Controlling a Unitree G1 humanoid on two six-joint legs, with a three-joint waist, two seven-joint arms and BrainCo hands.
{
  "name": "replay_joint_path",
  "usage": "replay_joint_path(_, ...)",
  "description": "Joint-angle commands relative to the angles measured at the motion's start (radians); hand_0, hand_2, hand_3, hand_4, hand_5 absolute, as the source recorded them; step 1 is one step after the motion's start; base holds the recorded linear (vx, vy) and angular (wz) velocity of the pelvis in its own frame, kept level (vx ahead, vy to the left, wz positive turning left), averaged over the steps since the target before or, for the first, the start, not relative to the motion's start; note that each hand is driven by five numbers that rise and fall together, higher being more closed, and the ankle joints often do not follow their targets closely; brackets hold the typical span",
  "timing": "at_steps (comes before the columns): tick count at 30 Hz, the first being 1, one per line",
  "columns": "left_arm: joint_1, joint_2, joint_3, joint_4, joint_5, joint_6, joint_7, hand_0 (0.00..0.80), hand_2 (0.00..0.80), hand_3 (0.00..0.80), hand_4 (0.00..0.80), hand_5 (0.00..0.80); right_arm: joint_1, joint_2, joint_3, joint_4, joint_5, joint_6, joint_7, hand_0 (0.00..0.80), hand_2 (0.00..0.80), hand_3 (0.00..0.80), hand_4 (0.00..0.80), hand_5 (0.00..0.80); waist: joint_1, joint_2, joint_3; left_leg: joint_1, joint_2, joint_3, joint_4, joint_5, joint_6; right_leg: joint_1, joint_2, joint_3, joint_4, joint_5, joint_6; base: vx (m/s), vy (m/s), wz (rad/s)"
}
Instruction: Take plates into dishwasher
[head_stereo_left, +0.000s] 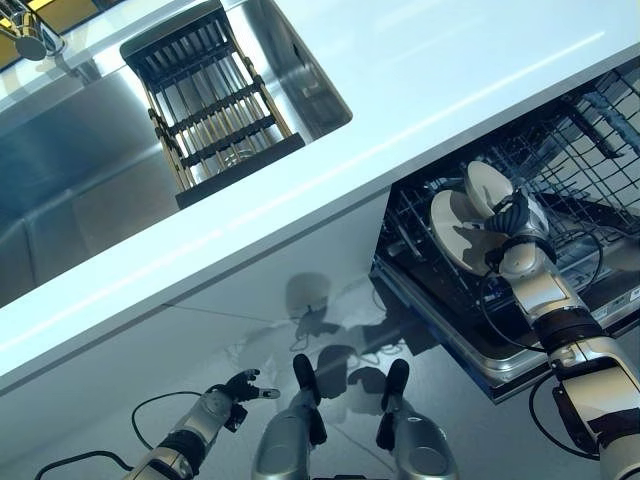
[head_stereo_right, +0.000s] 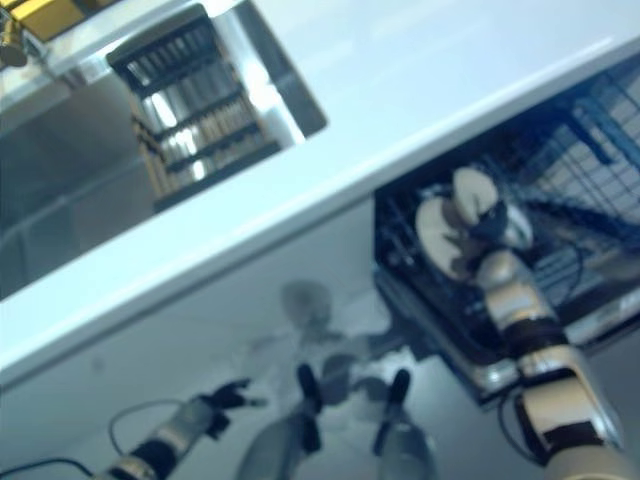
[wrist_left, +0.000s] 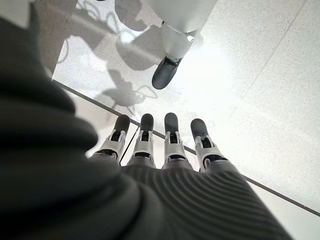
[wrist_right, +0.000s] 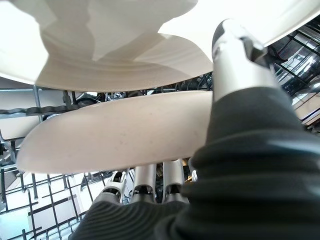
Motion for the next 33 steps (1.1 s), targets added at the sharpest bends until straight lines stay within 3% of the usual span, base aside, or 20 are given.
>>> replay_joint_path(1, -0.022, 0.023, -0.018, 0.022, -0.016, 0.001, 0.007, 0.0, 0.0, 0.0, 0.0, 0.0, -0.055, 0.023, 0.037, -0.011, 0.006, -0.043, 0.0, 0.0, 0.0, 0.0, 0.0, 0.0, 0.014, -0.044, 0.014, 0.004, -0.069, 0.023, -0.002, -0.15, 0.01, -0.045, 0.0, 0.009, 0.083, -0.173, 0.018, 0.0, 0.0, 0.0)
replay_joint_path(33, 0.046, 0.023, 0.069, 0.034, 0.02, -0.006, 0.036, 0.0, 0.0, 0.0, 0.0, 0.0, 0.16, -0.035, -0.138, -0.481, -0.128, -0.075, -0.053, 0.0, 0.0, 0.0, 0.0, 0.0, -0.041, -0.104, -0.013, 0.041, -0.048, 0.058, -0.002, -0.164, 0.01, -0.008, 0.027, 0.039, 0.066, -0.176, 0.018, -0.001, -0.001, -0.01)
